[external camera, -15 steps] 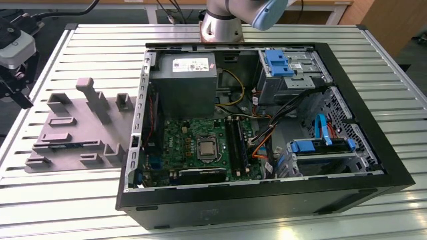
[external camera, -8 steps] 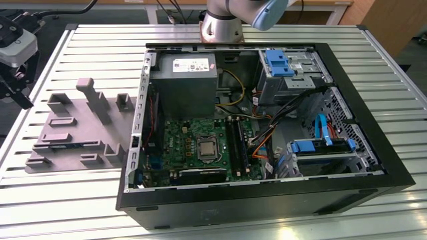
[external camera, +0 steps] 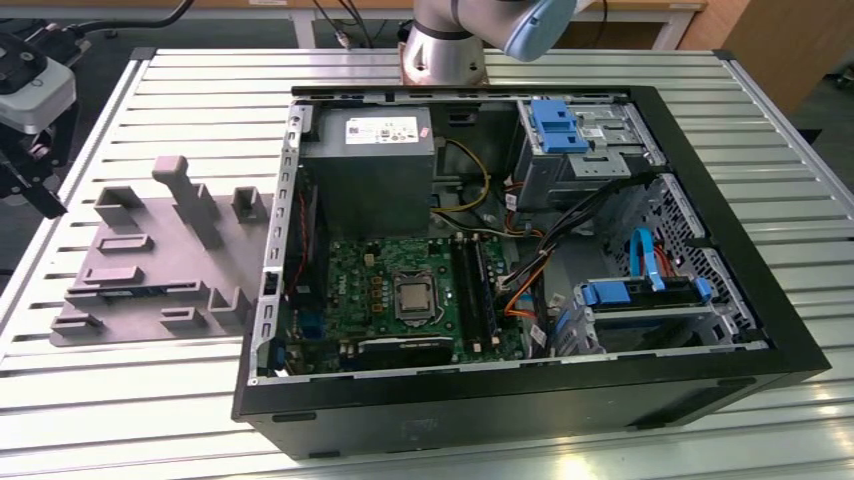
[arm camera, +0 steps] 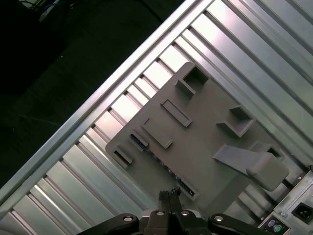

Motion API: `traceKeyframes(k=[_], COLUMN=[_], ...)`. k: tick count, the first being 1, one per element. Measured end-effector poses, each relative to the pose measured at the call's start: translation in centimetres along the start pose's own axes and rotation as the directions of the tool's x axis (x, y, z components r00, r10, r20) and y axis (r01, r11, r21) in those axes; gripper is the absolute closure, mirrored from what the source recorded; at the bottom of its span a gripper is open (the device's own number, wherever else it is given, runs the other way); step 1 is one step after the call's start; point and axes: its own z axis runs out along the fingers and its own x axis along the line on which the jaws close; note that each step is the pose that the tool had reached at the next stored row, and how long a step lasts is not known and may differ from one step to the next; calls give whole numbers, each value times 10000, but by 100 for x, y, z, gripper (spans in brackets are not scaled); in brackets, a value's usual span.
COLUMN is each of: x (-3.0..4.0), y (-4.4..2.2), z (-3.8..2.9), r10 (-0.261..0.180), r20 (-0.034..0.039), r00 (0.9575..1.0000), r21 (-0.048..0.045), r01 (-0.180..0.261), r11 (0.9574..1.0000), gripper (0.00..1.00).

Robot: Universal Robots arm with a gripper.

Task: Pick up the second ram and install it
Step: 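Pick up the second ram and move it above second insertion slot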

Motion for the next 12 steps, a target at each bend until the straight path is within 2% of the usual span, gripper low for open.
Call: traceKeyframes(k=[3, 6, 12], x=[1, 1, 1], y=[0, 0, 1], z=[1, 1, 2], r10=[-389, -861, -1684], r20=[-12, -28, -55], r00=[9992, 9963, 9857], r21=[-2, -5, -12], r01=[389, 861, 1684], r11=[9992, 9963, 9857], gripper=[89, 89, 89])
